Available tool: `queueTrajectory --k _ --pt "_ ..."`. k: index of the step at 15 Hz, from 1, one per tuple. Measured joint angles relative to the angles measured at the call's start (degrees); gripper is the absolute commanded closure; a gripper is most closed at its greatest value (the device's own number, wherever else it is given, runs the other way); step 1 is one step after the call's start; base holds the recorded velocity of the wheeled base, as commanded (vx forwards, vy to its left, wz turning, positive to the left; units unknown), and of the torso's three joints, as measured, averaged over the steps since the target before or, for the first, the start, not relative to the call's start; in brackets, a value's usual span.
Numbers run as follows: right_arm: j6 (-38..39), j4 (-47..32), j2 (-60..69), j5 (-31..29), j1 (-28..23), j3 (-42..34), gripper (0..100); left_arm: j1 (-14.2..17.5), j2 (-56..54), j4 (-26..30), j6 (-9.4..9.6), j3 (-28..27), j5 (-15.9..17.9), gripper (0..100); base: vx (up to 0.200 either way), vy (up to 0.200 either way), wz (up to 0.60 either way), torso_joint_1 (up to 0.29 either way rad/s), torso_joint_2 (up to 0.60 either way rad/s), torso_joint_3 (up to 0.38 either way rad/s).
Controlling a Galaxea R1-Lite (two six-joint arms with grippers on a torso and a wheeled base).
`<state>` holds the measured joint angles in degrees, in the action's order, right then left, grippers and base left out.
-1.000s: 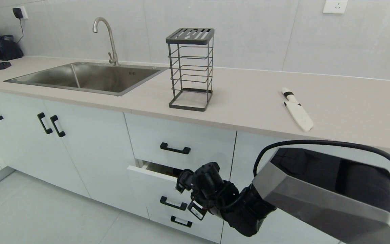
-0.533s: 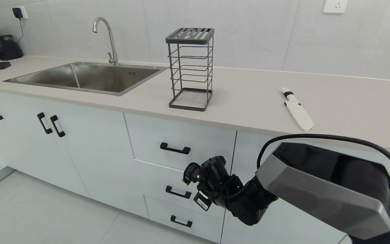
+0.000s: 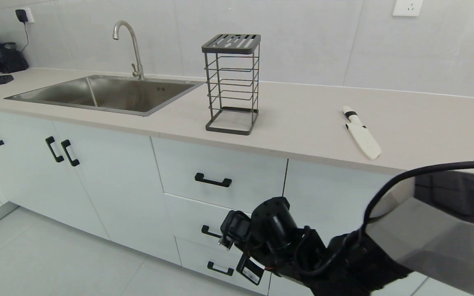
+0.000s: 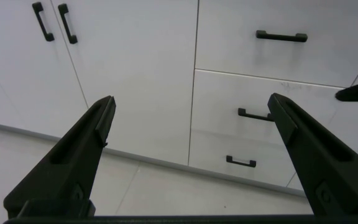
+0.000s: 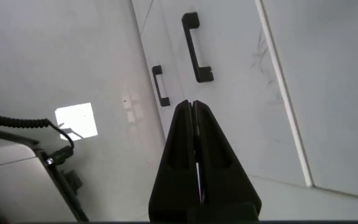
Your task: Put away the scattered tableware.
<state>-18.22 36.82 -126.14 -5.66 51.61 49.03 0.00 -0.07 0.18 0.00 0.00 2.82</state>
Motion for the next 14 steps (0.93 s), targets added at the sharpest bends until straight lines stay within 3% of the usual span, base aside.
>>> queueTrajectory --k 7,14 --pt "4.90 0.98 32.48 1.72 -0.11 -24.92 100 0.00 0.00 0.00 0.00 0.02 -0.02 0 0.000 0.000 0.00 0.000 0.00 0.000" --pt "5.74 -3.84 60.26 2.07 -8.37 -41.90 100 0.00 0.00 0.00 0.00 0.00 -0.02 0 0.000 0.000 0.00 0.000 0.00 0.000"
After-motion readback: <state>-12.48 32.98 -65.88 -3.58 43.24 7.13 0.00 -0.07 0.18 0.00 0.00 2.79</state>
